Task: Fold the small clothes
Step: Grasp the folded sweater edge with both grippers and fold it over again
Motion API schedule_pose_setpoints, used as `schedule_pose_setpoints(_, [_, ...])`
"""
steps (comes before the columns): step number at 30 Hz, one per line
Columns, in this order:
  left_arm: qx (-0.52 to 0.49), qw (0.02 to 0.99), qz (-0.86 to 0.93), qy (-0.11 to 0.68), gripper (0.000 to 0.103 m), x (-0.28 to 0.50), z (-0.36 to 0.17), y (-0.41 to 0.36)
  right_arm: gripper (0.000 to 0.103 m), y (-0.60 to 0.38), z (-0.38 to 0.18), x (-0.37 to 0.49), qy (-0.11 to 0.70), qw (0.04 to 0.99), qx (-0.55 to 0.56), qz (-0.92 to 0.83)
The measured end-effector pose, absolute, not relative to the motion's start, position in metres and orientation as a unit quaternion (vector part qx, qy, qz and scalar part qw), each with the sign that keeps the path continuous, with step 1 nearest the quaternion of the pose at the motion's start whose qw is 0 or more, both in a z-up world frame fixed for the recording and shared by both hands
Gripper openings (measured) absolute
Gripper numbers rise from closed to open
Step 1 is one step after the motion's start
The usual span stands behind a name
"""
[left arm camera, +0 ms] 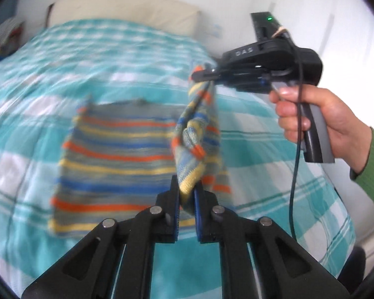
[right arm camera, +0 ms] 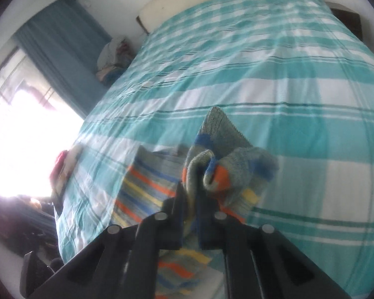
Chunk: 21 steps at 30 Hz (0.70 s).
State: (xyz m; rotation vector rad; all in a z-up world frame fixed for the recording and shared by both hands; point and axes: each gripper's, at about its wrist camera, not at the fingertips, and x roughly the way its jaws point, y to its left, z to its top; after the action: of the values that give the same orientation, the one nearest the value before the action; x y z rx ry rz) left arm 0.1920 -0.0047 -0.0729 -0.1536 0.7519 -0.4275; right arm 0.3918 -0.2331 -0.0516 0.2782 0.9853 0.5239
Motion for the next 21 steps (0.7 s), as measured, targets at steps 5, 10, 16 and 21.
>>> schedule_pose_setpoints(5, [-0.104, 0.905, -0.141, 0.388, 0.008, 0.199, -0.092, 0.040, 0.007, -0.138, -0.071, 0.419, 0.481, 0.829, 0.099, 0.267])
schedule_pose_setpoints(10, [-0.137, 0.882, -0.075, 0.444, 0.040, 0.215, -0.122, 0.066, 0.019, -0.076, -0.110, 0.430, 0.502, 0.808, 0.097, 0.294])
schedule_pose_setpoints(16, [-0.166, 0.892, -0.081, 0.412, 0.075, 0.196, -0.112, 0.088, 0.047, -0.098, -0.103, 0.403, 0.466, 0.819, 0.141, 0.302])
schedule_pose_setpoints(21, [-0.116, 0.890, -0.045, 0.439, 0.073, 0.227, -0.121, 0.079, 0.047, -0.134, -0.086, 0.335, 0.446, 0.837, 0.069, 0.308])
